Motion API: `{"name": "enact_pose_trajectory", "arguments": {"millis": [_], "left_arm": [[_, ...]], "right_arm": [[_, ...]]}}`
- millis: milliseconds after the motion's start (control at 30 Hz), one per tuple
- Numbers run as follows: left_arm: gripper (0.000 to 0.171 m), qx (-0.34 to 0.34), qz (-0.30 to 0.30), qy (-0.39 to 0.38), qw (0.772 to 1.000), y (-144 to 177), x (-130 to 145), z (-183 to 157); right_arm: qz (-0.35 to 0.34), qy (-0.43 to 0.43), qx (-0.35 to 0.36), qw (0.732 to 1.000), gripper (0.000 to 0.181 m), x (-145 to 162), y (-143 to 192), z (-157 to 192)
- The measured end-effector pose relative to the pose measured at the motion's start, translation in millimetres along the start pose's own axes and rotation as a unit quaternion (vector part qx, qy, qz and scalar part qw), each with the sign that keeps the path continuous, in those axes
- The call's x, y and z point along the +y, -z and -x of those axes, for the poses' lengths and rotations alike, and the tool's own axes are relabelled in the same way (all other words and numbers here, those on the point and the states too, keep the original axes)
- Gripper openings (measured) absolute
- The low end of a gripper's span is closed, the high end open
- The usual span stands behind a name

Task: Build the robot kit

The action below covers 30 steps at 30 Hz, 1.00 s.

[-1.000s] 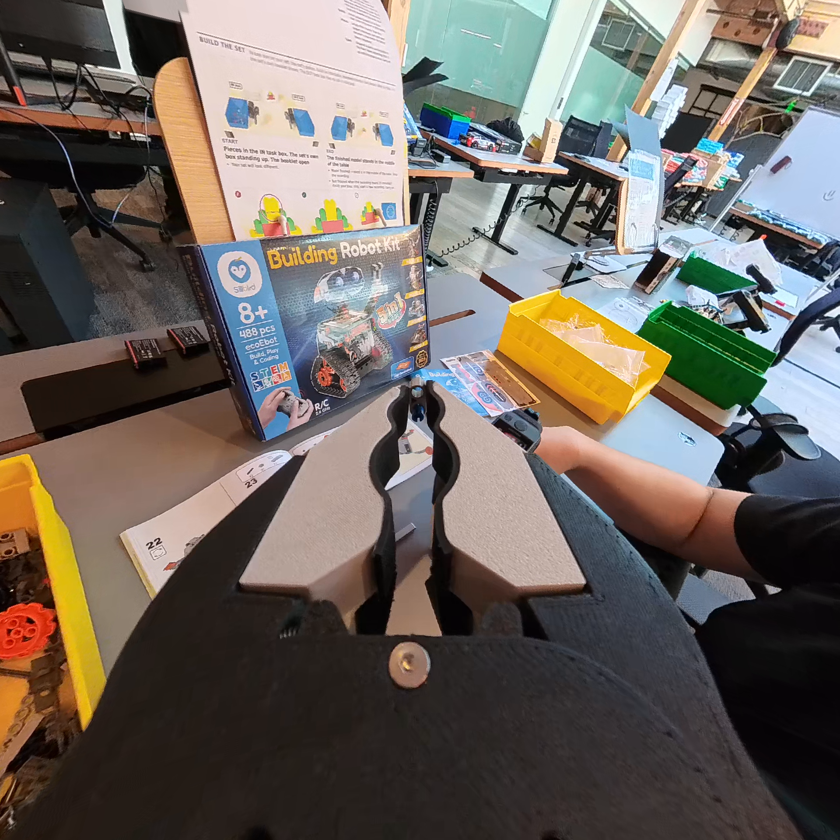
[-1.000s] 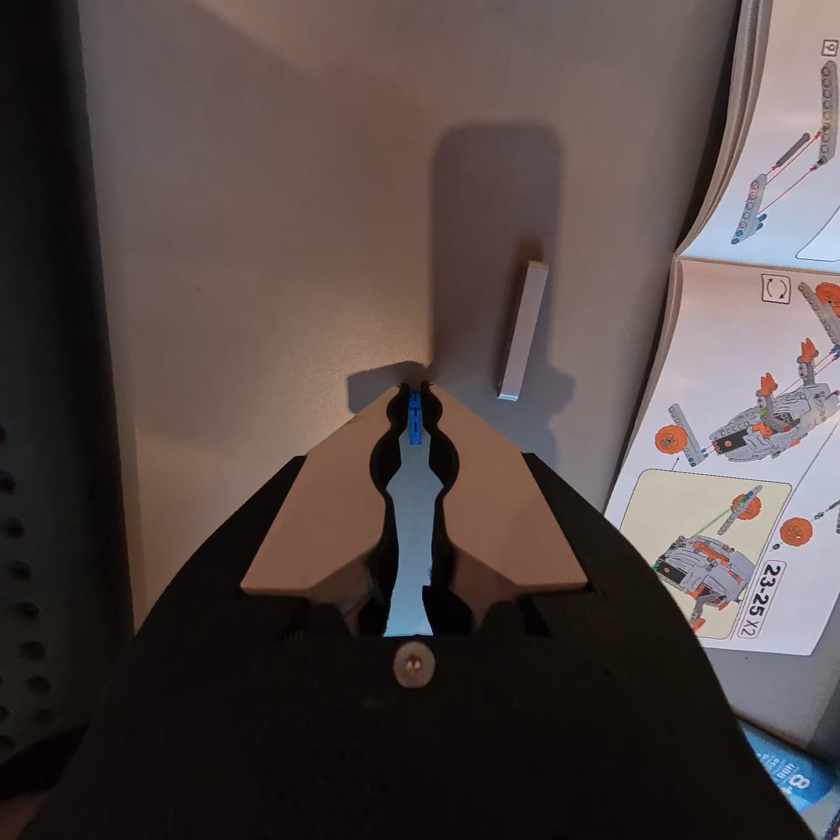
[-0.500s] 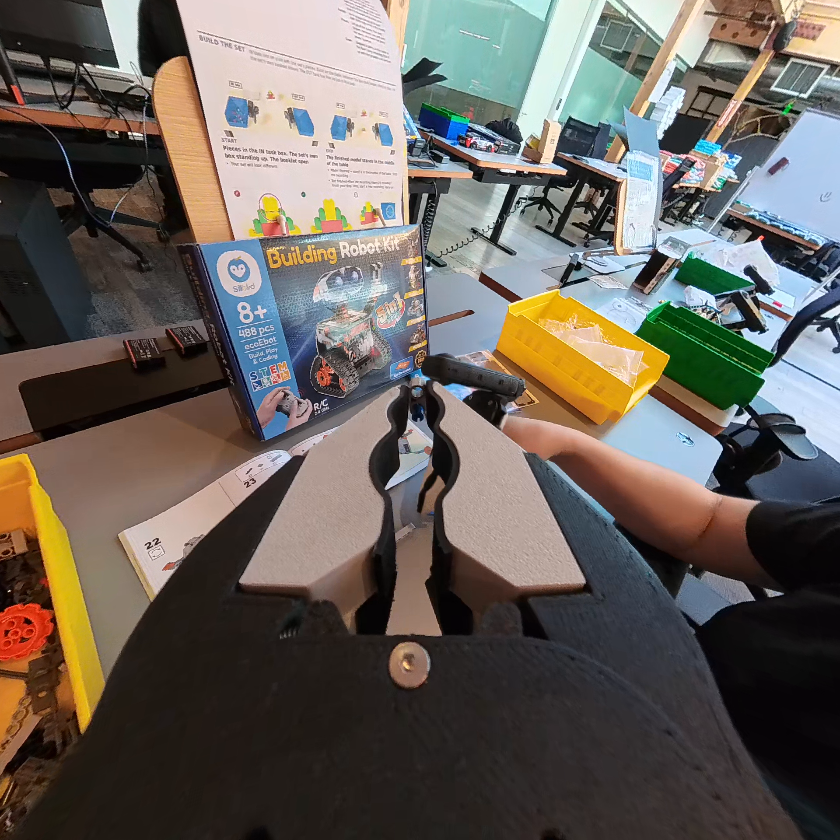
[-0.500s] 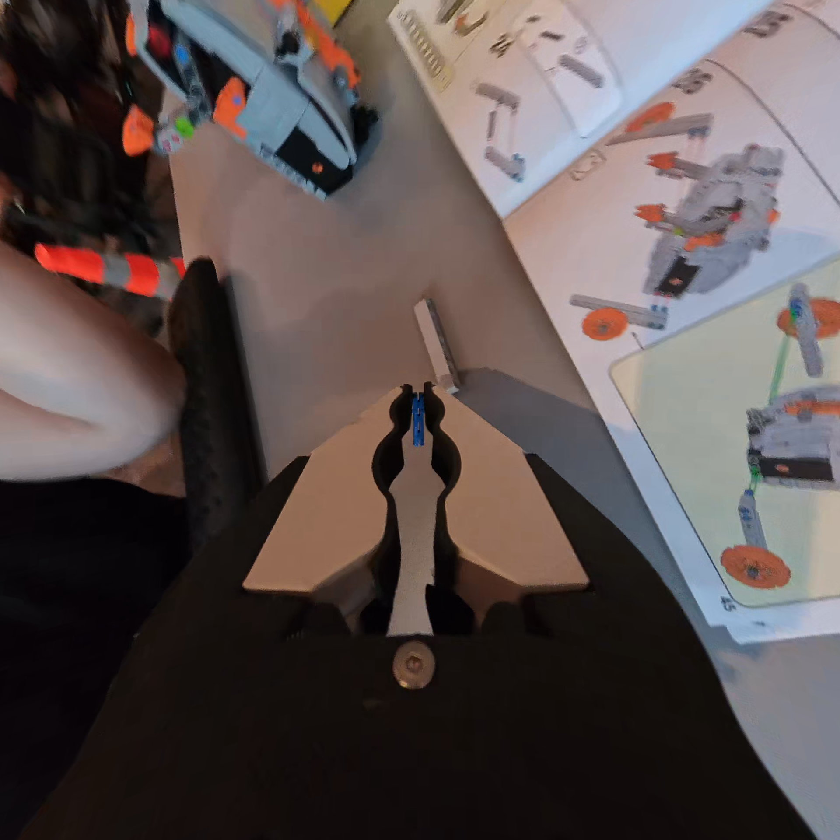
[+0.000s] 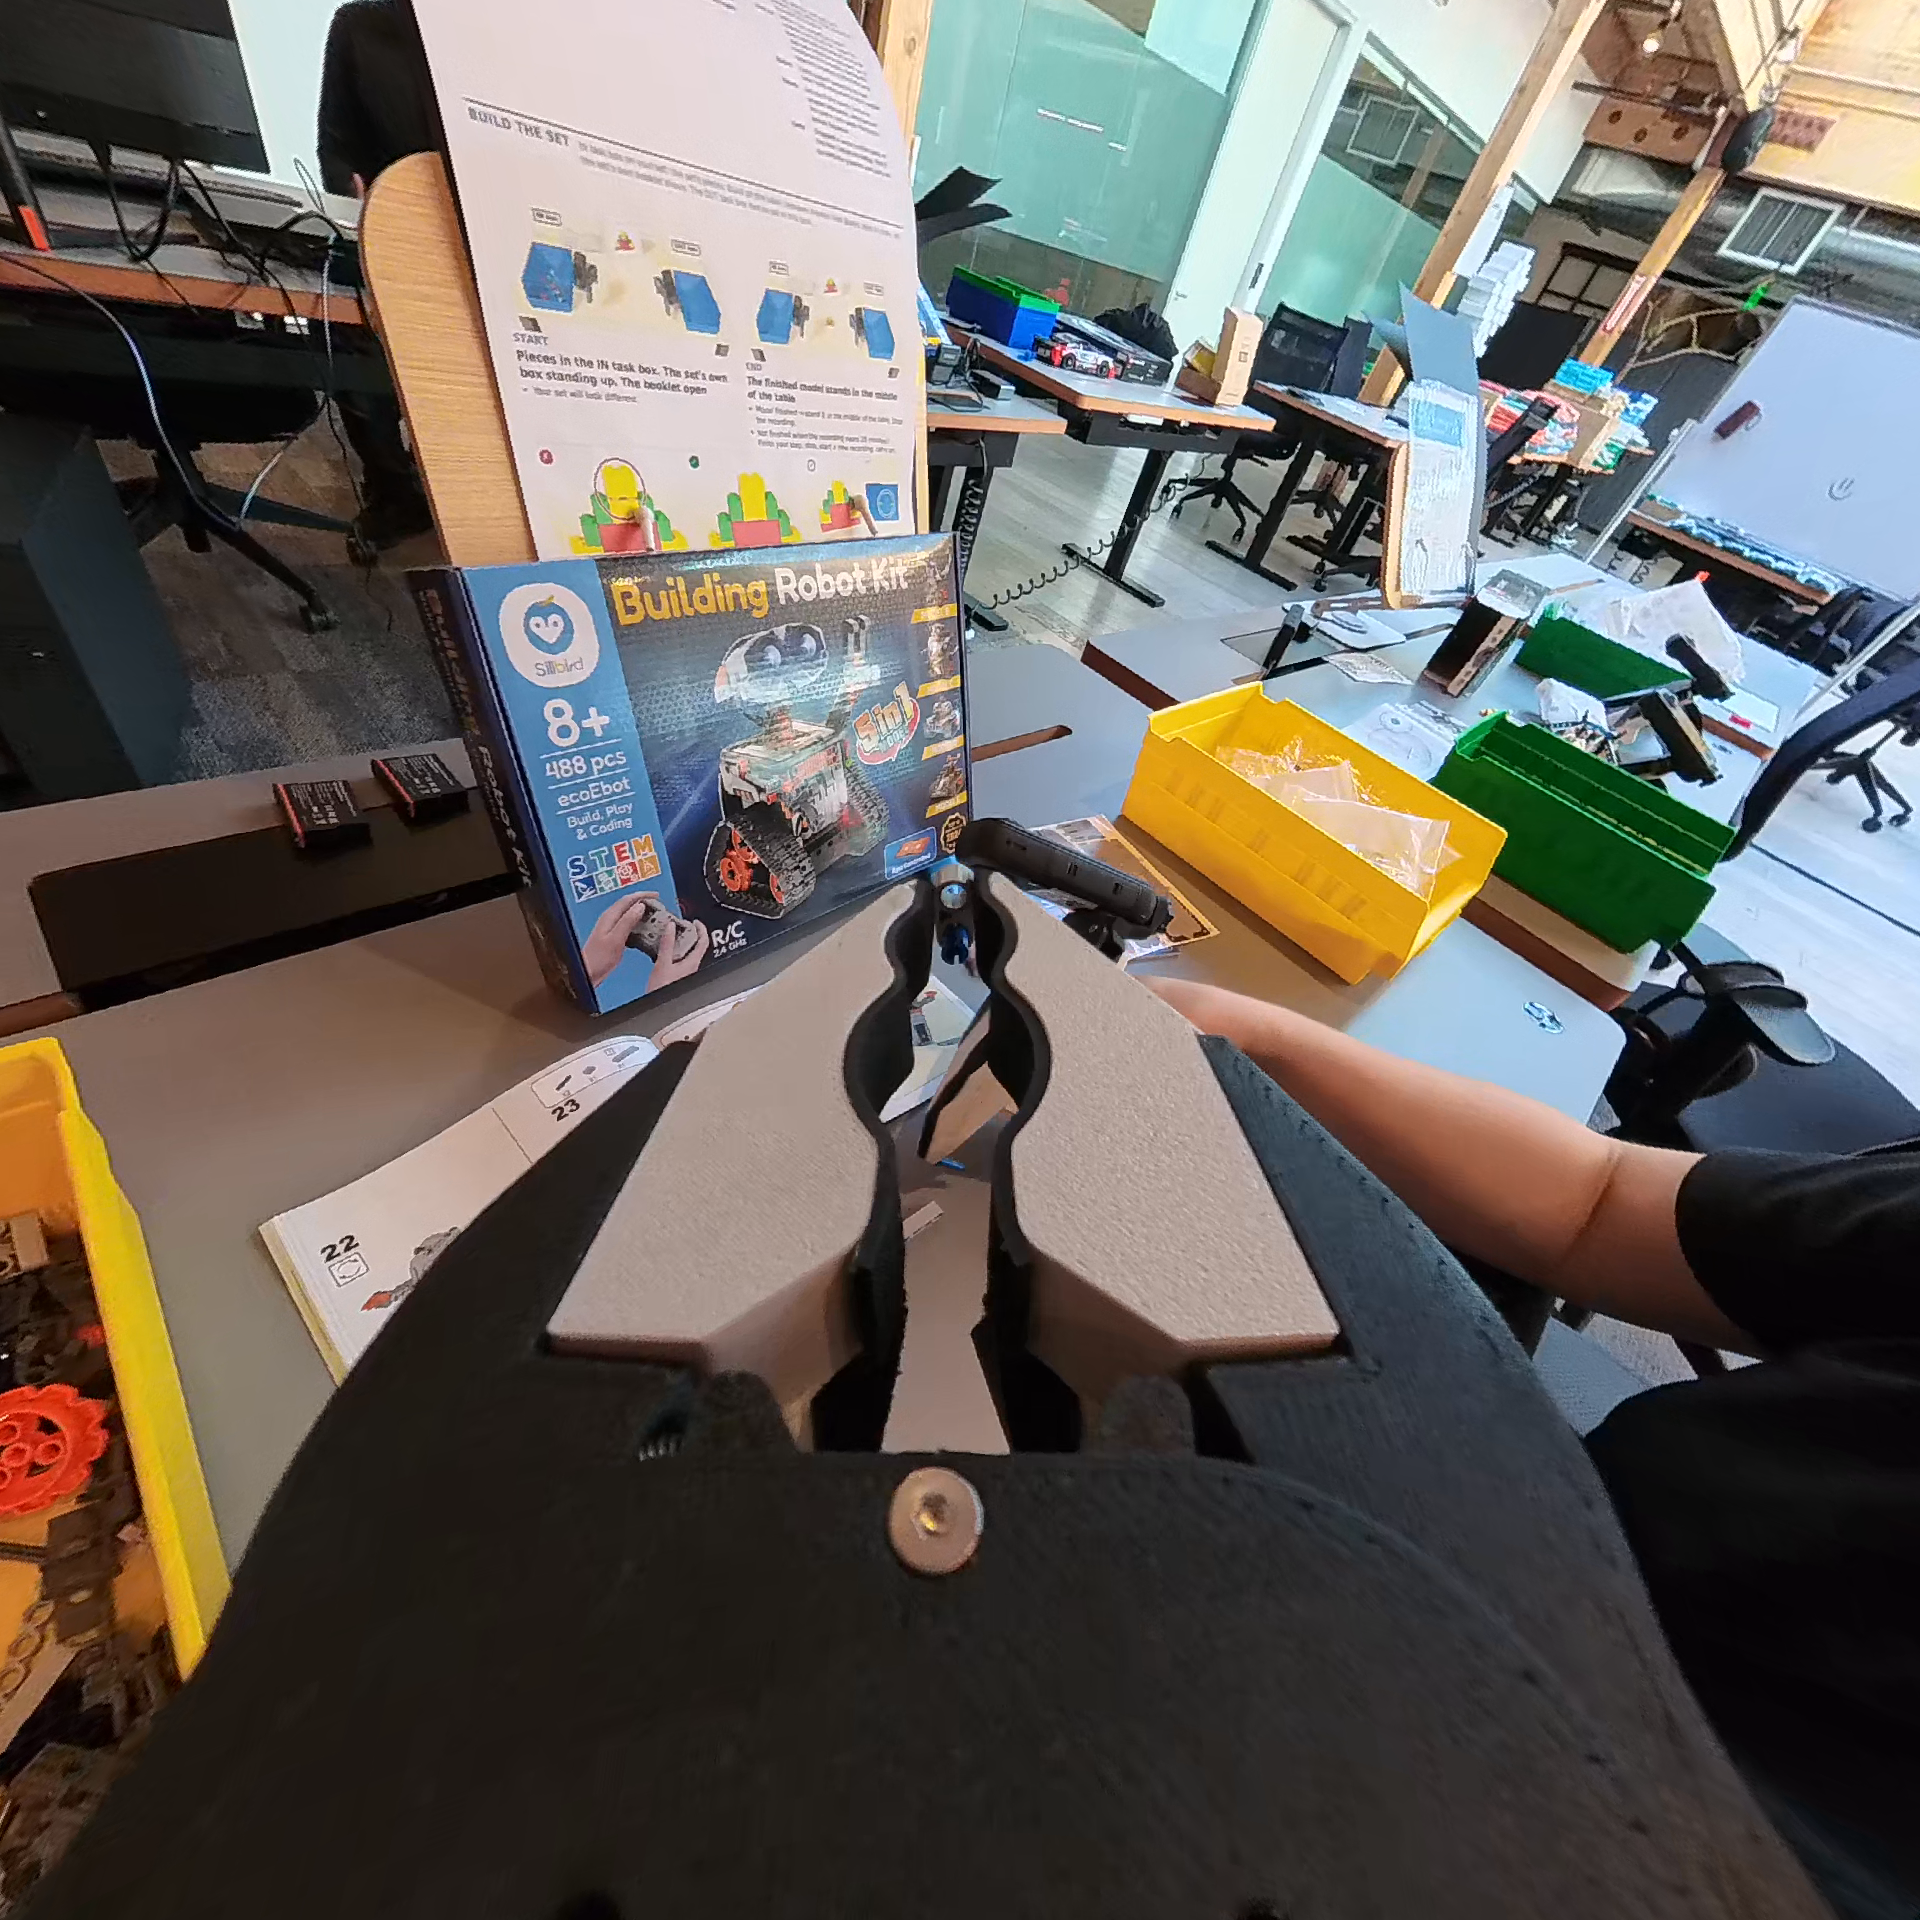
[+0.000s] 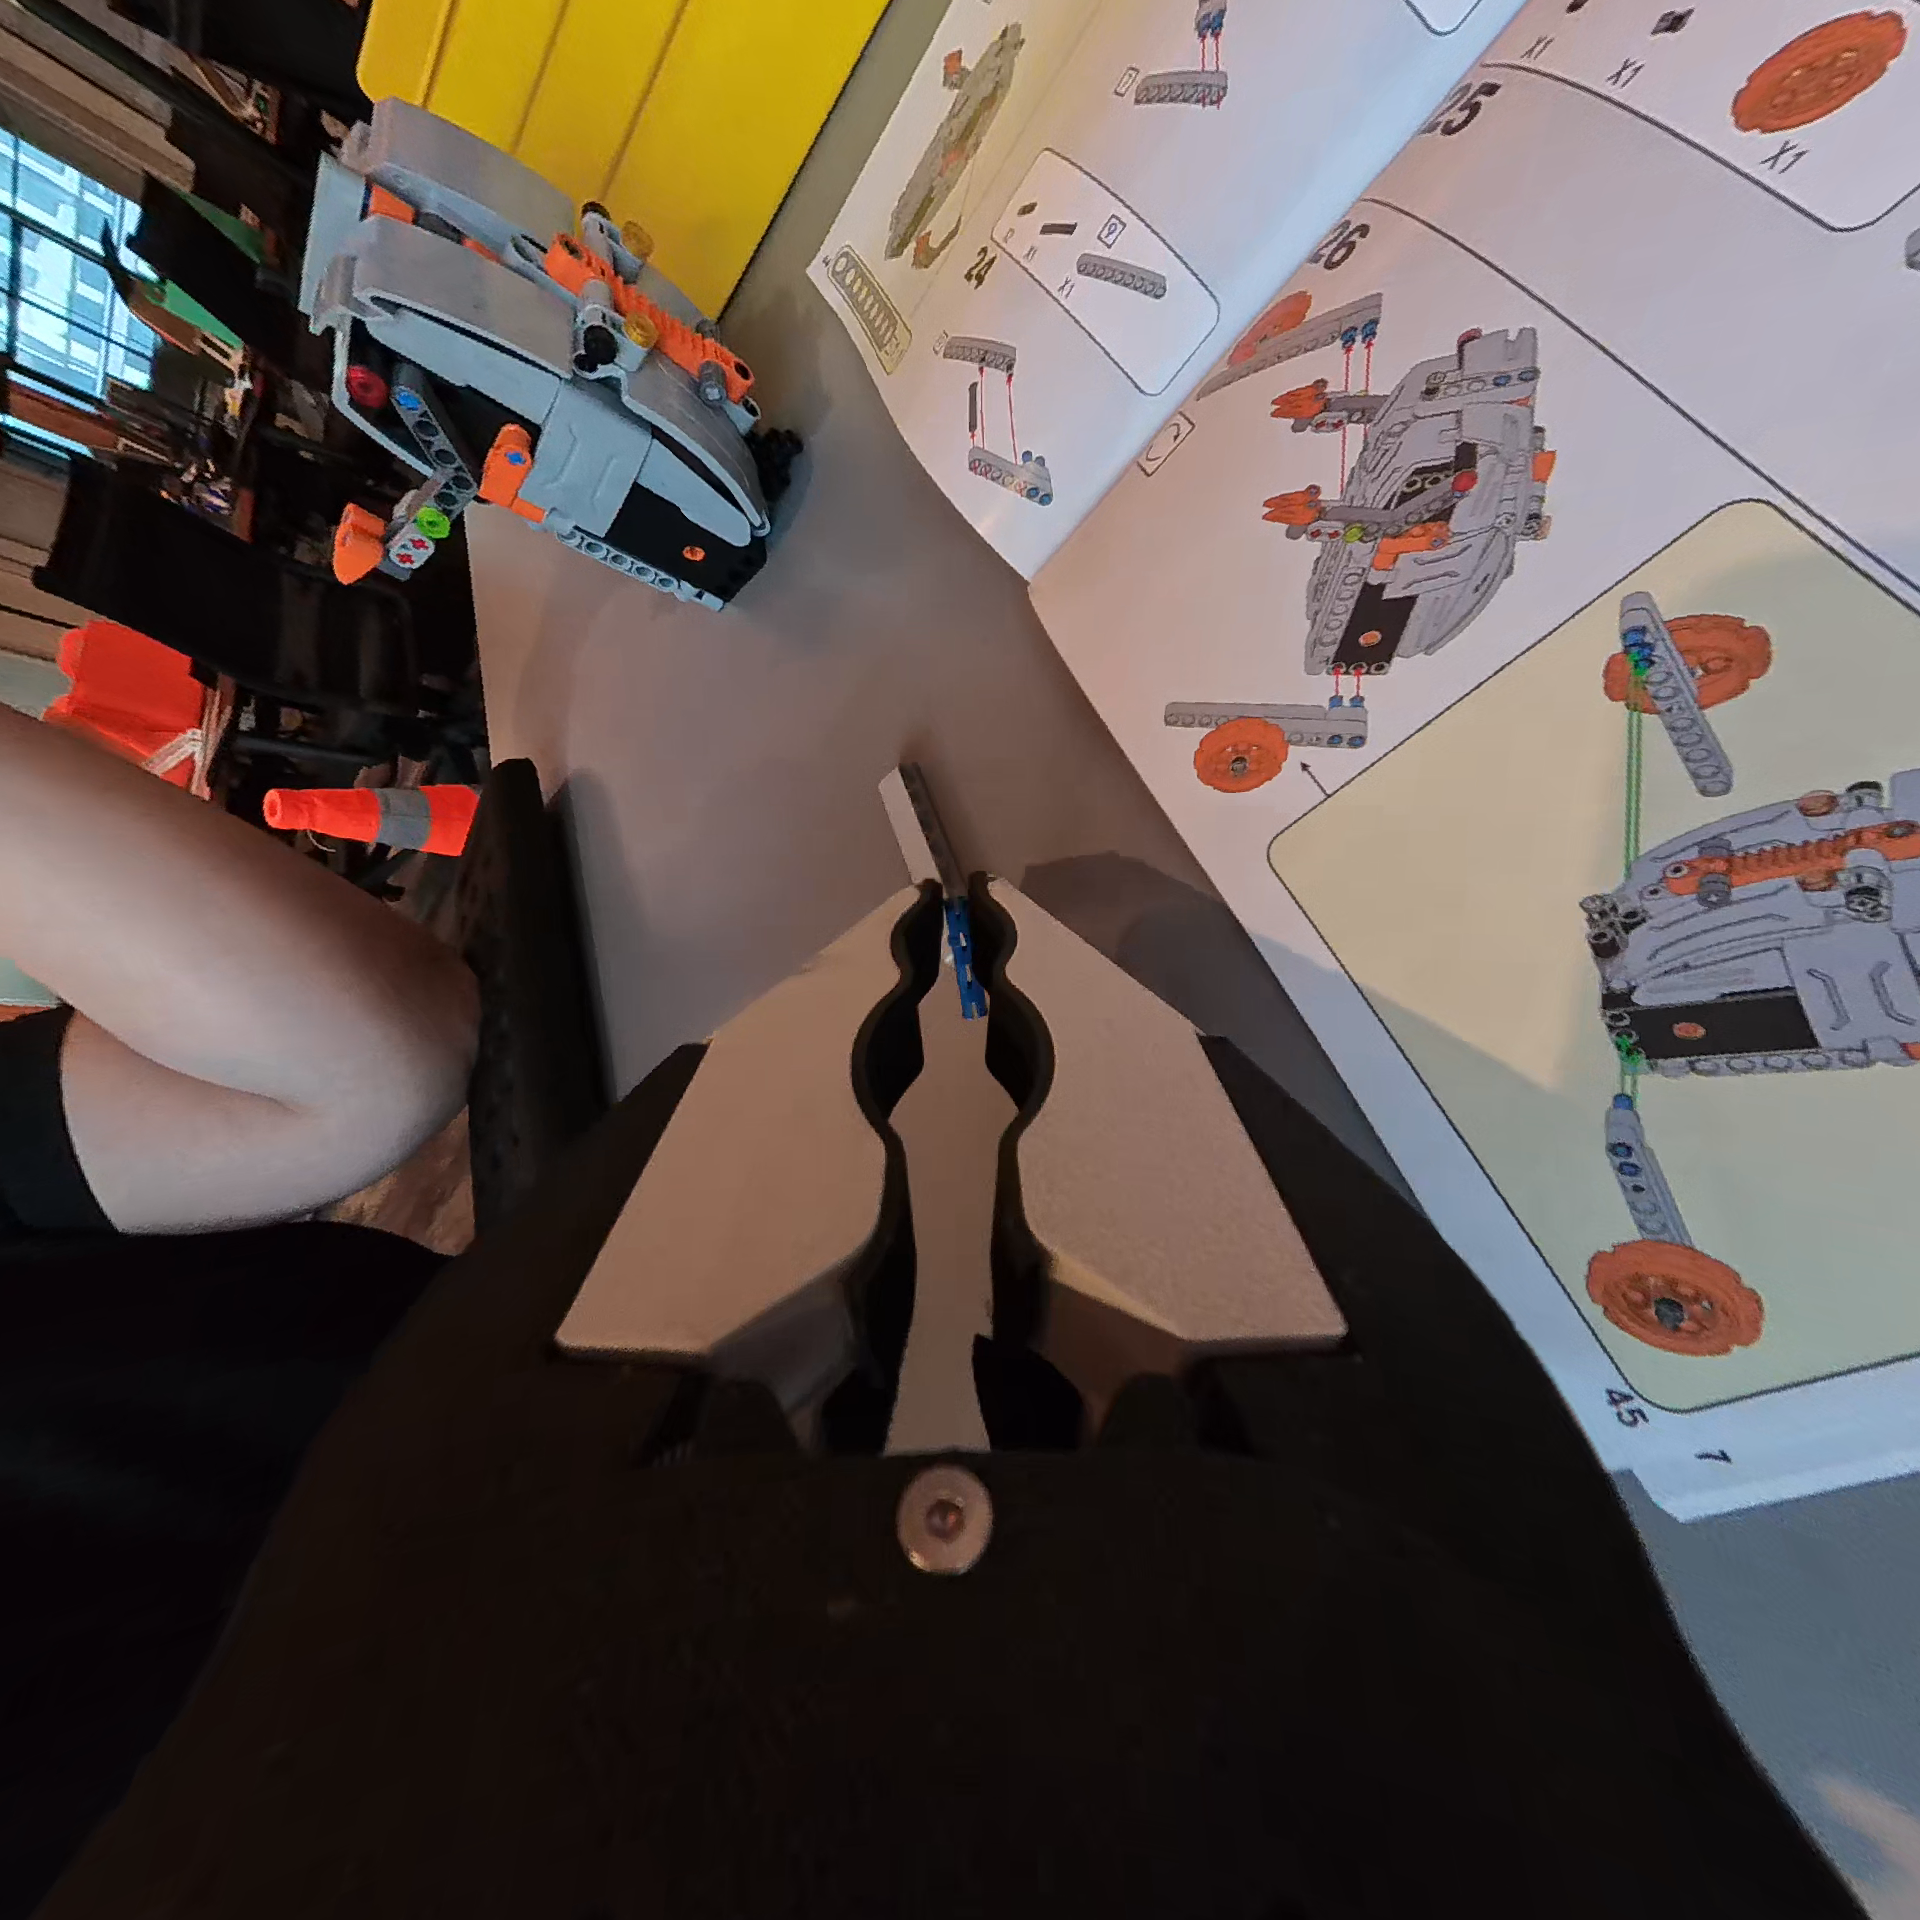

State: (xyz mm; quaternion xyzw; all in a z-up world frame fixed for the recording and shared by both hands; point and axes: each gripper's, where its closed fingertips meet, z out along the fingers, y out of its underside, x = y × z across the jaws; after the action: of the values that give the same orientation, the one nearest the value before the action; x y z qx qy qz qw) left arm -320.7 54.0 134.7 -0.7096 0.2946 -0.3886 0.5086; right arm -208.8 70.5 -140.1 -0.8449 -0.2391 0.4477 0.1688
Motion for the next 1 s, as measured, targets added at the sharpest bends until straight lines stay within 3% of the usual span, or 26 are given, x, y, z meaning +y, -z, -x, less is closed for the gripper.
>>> {"name": "enact_pose_trajectory", "arguments": {"millis": [267, 567, 800, 1000], "left_arm": [[0.005, 0.013, 0.003, -0.001, 1.000, -3.2, 0.7, -4.4], [0.005, 0.075, -0.001, 0.009, 0.997, -16.0, -1.5, -19.2], [0.005, 0.200, -0.017, 0.046, 0.979, -35.1, -8.2, -51.1], [0.005, 0.338, -0.057, 0.126, 0.931, -49.8, -25.4, -76.9]], "right_arm": [[-0.056, 0.014, -0.005, 0.998, 0.004, -18.6, 5.4, 3.8], [-0.145, 0.061, 0.000, 0.987, 0.004, -50.7, 40.4, 14.2], [-0.226, 0.140, -0.017, 0.964, 0.004, -78.2, 87.5, 51.7], [-0.330, 0.238, -0.022, 0.913, 0.003, -97.9, 161.2, 106.5]]}}
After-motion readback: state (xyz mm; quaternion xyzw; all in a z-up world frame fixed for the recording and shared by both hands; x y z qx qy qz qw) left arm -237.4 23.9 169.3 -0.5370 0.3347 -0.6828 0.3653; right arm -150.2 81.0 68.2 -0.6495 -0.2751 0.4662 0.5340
